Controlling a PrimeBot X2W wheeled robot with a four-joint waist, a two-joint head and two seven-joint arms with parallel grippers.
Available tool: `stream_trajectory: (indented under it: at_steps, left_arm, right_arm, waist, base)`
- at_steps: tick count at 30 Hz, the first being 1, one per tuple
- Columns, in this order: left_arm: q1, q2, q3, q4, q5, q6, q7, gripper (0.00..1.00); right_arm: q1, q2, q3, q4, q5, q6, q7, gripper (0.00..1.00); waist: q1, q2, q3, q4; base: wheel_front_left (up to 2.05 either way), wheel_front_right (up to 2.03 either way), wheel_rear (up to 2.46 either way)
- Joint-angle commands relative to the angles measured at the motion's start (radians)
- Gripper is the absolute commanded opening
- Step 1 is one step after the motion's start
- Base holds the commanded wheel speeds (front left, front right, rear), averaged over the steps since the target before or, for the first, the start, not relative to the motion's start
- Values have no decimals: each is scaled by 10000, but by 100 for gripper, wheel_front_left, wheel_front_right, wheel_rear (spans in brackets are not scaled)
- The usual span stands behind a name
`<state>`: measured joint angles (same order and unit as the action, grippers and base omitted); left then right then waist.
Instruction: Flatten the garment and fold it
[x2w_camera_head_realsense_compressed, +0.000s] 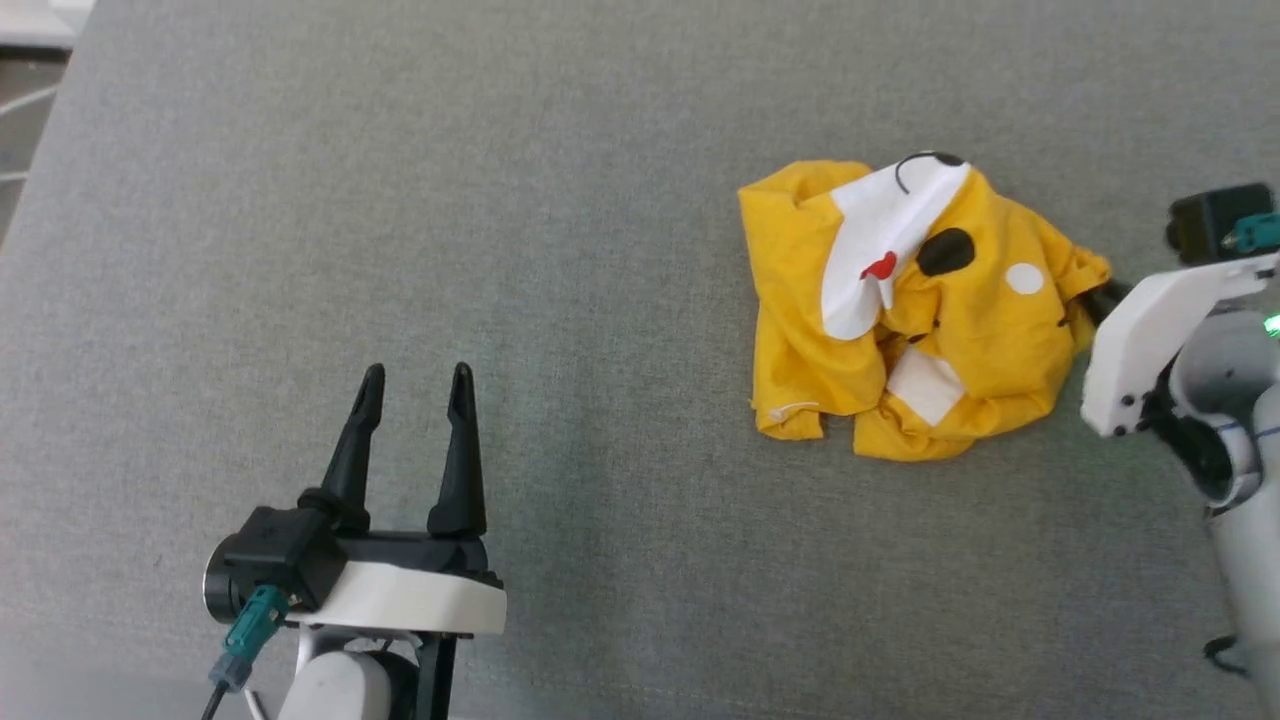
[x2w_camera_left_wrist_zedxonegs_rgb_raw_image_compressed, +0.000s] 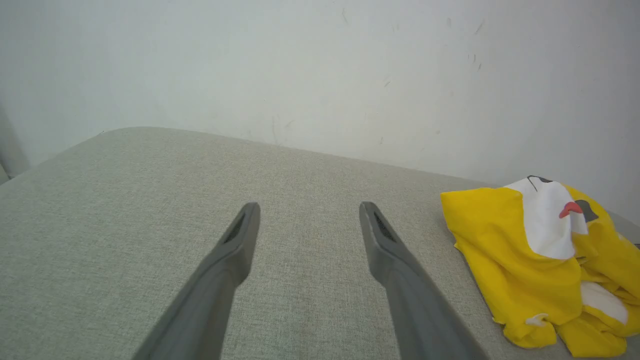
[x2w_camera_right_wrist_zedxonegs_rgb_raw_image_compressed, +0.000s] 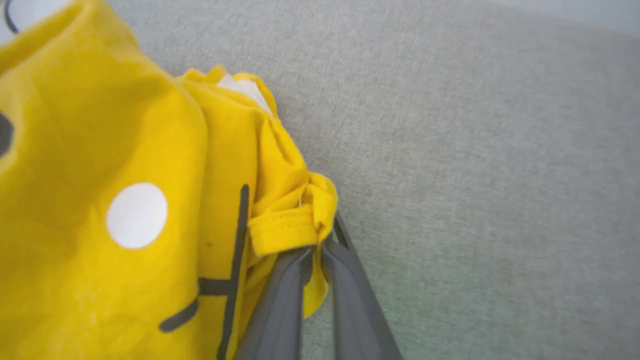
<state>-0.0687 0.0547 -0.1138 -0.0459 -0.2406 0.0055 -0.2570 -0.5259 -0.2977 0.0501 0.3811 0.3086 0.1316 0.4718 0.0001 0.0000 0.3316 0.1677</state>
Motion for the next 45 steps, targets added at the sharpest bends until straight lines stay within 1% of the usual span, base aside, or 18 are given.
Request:
stream_trajectory:
  at_steps: [1,6,12,16,20,21,22,23,26,29,33,37,40,42,45]
  left_arm:
    - [45,-44,20,40,-12,64,-47,100]
    - [194,-44,59,51,12,34,-47,100]
    - [480,-45,108,50,19,50,-47,100]
    - [629,-45,168,79,52,41,-47,100]
    - [622,-45,201,121,80,8,-47,100]
    - [612,-45,205,120,91,1,-47,100]
    - [611,-45,210,113,100,3,-47,100]
    - [619,-45,218,105,110,5,-47,100]
    - [675,-45,232,109,135,-5,-47,100]
    - [724,-45,229,106,135,7,-47,100]
    - [706,-45,170,82,80,34,-47,100]
    - [641,-45,42,64,41,60,-47,100]
    - [584,-45,-24,90,-36,54,-47,100]
    - [545,-45,-65,114,-68,47,-47,100]
    - [475,-45,-102,139,-105,54,-47,100]
  right_arm:
    - [-289,-227,-35,-85,-77,-9,-154,0]
    - [-344,-950,-630,-104,-520,-9,-347,0]
    - [356,-1548,-2046,187,-1419,-9,-396,0]
    - [1194,-1368,-2974,435,-2206,-9,-408,0]
    - [1677,-1014,-3487,616,-2549,-9,-400,0]
    - [1770,-899,-3584,609,-2656,-9,-413,30]
    - [1819,-776,-3634,562,-2716,-9,-439,66]
    - [1822,-645,-3664,487,-2720,-9,-475,100]
    - [1635,-398,-3391,51,-2590,-9,-580,100]
    - [1222,-255,-2885,-695,-2151,-9,-531,100]
    - [704,-302,-1827,-1902,-1518,-9,-159,100]
    - [473,-289,-612,-2750,-808,-9,610,100]
    - [490,-236,198,-2984,-303,-9,1306,100]
    - [475,-285,644,-2952,-162,-9,1595,100]
    - [443,-307,1043,-2443,-37,-9,1898,100]
  waist:
    - [-1,0,-450,-197]
    - [-1,0,-841,-159]
    - [-1,0,-1033,30]
    - [-1,0,-1106,105]
    - [-1,0,-1150,122]
    - [-1,0,-1174,113]
    - [-1,0,-1202,91]
    - [-1,0,-1232,56]
    - [-1,0,-1327,-82]
    - [-1,0,-1389,-201]
    - [-1,0,-1408,-267]
    - [-1,0,-1323,-196]
    - [-1,0,-1225,-44]
    - [-1,0,-1142,99]
    - [-1,0,-1033,326]
  base:
    - [0,0,0]
    - [0,0,0]
    - [0,0,0]
    - [0,0,0]
    - [0,0,0]
    - [0,0,0]
    - [0,0,0]
    - [0,0,0]
    - [0,0,0]
    - [0,0,0]
    - [0,0,0]
    - [0,0,0]
    - [0,0,0]
    - [0,0,0]
    - [0,0,0]
